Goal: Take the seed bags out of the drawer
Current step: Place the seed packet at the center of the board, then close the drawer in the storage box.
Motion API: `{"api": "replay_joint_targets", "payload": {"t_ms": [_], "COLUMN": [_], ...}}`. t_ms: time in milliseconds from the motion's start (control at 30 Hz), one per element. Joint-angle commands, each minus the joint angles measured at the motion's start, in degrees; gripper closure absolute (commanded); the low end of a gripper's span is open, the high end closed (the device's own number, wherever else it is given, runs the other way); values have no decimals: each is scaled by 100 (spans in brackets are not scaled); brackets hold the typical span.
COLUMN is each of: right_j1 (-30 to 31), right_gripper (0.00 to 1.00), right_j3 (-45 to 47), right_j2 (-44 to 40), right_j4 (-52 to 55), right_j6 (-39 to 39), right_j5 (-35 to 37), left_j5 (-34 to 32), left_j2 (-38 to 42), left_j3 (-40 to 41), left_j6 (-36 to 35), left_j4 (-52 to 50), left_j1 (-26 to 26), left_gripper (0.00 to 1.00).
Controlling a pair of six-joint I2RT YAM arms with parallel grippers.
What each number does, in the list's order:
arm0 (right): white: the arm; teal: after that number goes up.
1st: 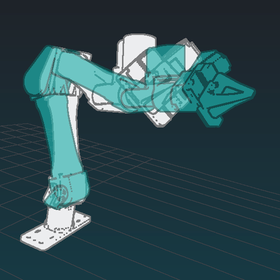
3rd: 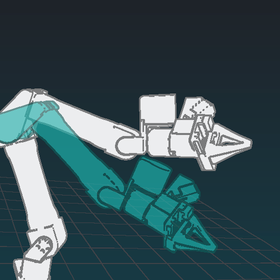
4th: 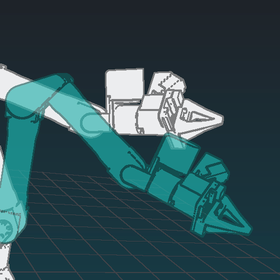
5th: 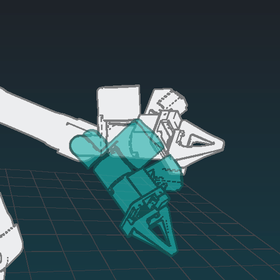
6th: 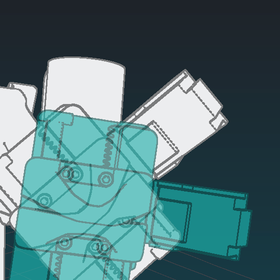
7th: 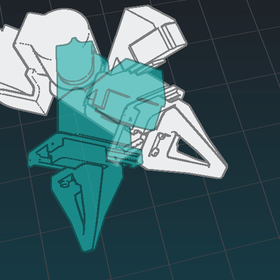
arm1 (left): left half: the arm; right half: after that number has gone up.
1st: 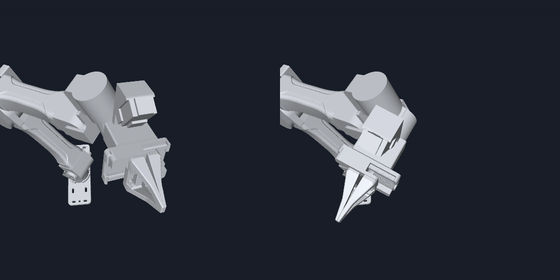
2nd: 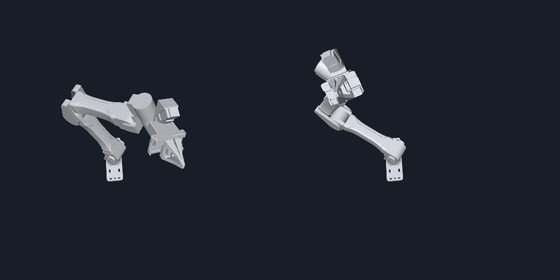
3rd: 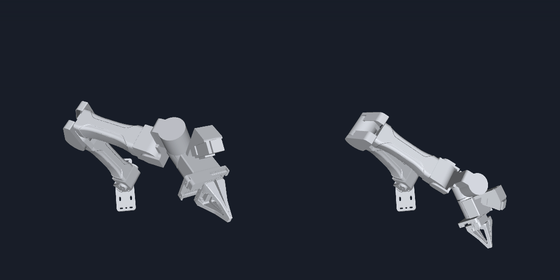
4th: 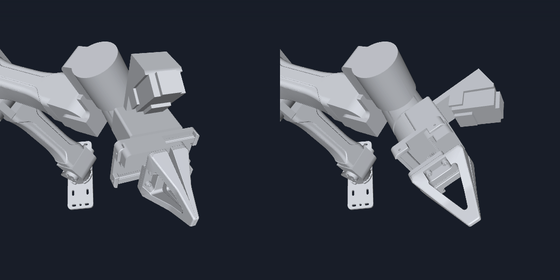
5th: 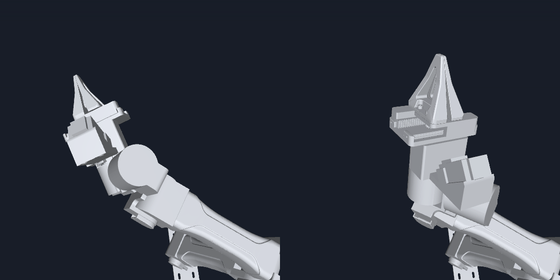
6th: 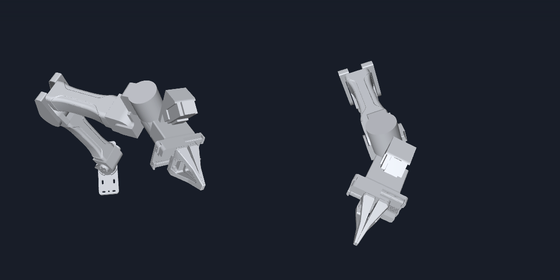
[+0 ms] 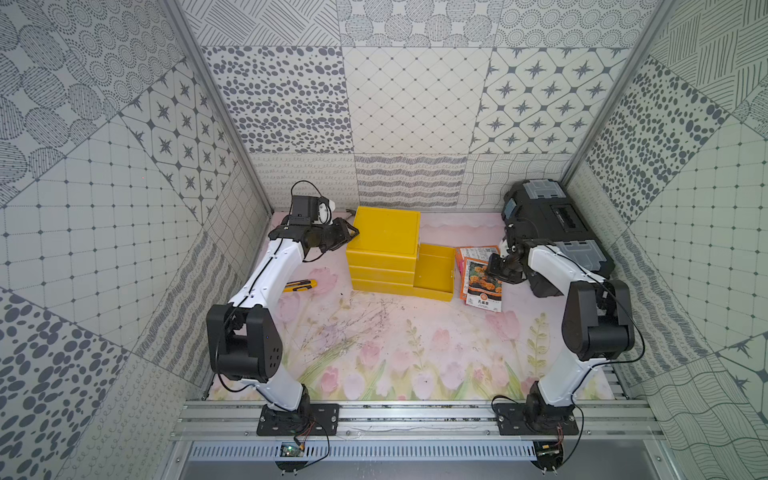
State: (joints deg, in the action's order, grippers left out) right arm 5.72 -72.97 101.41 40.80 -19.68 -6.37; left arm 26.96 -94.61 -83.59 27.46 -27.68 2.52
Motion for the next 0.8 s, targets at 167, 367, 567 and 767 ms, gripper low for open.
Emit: {"api": "replay_joint_targets", "payload": {"t_ms": [167,367,567,767], "right_j1": [646,872,1092,1405], "right_gripper": [48,48,48,48], "right_j3": [-358,-684,-910,-1121], "right_j2": [328,818,1087,1403], "right_j4": [-480,-686,-911,-1249], "right_j6": [-436,-718,-978,-1315], "right_j5": [-238,-682,-978,-1368], "left_j5": [-210,-222,-225,-234], "left_j2": [-38,-54,-65,-71], "left_j3": [71,59,58,61], "left_j6": [-59,-66,-66,-72], "left_j4": [-598,-607,-602,-620], "left_j1": [-51,-58,-56,-53], "left_gripper": [62,62,62,62]}}
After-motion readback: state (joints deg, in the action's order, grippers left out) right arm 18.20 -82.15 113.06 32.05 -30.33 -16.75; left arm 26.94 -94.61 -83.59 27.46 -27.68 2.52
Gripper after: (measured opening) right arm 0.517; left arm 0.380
